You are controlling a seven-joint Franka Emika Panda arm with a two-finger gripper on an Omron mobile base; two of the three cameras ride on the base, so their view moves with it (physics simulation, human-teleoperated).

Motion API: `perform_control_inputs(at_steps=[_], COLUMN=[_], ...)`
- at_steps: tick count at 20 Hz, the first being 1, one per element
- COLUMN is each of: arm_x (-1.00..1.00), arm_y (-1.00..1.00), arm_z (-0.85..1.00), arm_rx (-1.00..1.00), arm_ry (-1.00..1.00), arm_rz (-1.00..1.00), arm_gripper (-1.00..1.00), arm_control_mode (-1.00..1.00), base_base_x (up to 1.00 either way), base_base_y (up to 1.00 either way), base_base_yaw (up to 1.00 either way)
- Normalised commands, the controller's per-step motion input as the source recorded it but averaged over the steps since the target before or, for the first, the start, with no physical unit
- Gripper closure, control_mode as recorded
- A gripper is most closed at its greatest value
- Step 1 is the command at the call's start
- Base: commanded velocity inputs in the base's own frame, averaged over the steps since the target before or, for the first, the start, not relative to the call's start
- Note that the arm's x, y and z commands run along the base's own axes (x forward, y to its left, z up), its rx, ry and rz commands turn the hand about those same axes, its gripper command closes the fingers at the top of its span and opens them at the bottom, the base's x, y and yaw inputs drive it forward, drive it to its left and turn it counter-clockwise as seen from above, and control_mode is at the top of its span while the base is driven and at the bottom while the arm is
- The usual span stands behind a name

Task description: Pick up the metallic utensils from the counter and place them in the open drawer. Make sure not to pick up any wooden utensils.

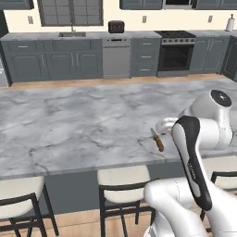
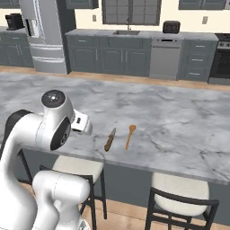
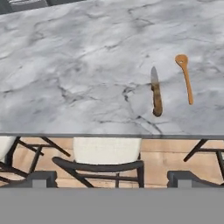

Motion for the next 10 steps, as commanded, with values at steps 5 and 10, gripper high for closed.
perform_control_inputs(at_steps=[5,10], arm_x=[0.38,0.49], arm_y=[-0.14,-0.06], arm_z=[-0.38,-0.55], arm_rx=[-0.08,-0.10], arm_ry=[0.05,0.01], arm_rz=[-0.13,-0.10], arm_gripper=[-1.00,-1.00], arm_control_mode=[-1.00,-1.00], base_base_x=[0.00,0.00], base_base_y=[0.00,0.00], base_base_yaw=[0.00,0.00])
